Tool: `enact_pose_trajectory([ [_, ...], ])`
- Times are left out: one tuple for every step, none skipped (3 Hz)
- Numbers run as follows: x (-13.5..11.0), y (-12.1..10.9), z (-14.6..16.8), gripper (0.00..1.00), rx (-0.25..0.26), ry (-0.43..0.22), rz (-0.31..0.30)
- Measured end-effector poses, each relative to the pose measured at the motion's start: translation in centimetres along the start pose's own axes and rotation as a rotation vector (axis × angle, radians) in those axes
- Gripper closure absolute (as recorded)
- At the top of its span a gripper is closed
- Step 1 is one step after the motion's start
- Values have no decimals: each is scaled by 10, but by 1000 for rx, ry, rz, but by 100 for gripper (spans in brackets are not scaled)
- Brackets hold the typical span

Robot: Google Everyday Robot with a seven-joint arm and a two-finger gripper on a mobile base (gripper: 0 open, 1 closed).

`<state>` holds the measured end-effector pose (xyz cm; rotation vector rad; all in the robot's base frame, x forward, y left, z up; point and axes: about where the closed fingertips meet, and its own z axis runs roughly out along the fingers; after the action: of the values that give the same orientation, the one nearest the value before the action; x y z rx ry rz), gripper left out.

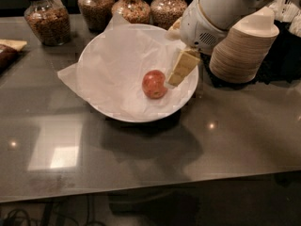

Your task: Pick apple from white bowl

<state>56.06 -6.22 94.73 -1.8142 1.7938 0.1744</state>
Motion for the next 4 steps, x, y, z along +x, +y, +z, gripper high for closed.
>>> enact_pose_trajectory([
  [6,-1,17,20,-41,-14,-18],
  [9,-1,33,21,-81,-26,-42],
  [12,0,44,20,-109,-31,-52],
  [15,1,55,20,-130,-31,-61],
])
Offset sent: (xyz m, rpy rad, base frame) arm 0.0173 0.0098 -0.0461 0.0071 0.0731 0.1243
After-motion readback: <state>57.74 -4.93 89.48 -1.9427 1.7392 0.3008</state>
